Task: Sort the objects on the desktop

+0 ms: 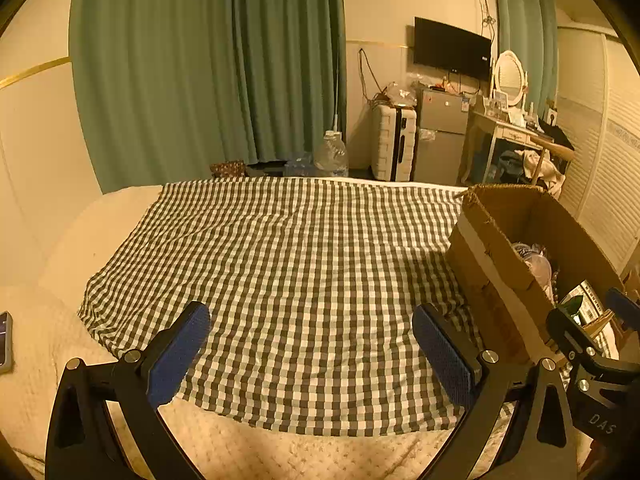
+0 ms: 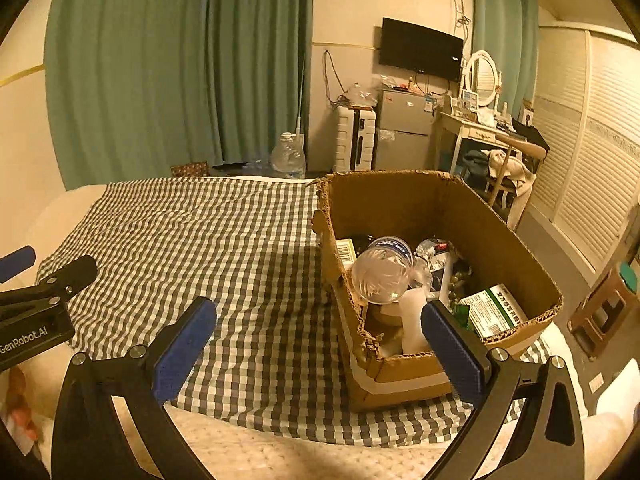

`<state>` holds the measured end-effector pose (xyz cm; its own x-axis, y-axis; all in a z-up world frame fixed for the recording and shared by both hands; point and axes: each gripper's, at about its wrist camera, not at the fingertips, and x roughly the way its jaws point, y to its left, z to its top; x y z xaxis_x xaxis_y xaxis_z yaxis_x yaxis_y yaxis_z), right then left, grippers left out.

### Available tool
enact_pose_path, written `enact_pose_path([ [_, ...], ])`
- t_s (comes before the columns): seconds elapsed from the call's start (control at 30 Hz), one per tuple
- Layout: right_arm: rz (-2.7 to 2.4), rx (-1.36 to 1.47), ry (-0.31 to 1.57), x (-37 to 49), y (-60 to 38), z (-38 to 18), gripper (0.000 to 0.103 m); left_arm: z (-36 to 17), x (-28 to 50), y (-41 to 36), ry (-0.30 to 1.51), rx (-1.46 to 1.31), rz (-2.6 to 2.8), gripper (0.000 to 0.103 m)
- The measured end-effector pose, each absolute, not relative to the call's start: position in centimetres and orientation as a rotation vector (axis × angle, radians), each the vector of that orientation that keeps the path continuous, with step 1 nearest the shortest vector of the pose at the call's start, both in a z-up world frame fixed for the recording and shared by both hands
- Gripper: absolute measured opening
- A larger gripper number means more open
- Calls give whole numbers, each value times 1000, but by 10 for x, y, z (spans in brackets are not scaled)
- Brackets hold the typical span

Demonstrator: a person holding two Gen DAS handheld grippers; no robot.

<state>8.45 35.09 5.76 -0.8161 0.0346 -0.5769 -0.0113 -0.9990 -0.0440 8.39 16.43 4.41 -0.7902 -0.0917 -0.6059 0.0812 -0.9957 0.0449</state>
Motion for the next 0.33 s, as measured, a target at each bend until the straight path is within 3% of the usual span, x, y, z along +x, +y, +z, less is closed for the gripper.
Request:
enact_pose_path([
  [0.33,2963,-968,-44,84,349,58,103,44,89,173,-94,1000,-2924,103],
])
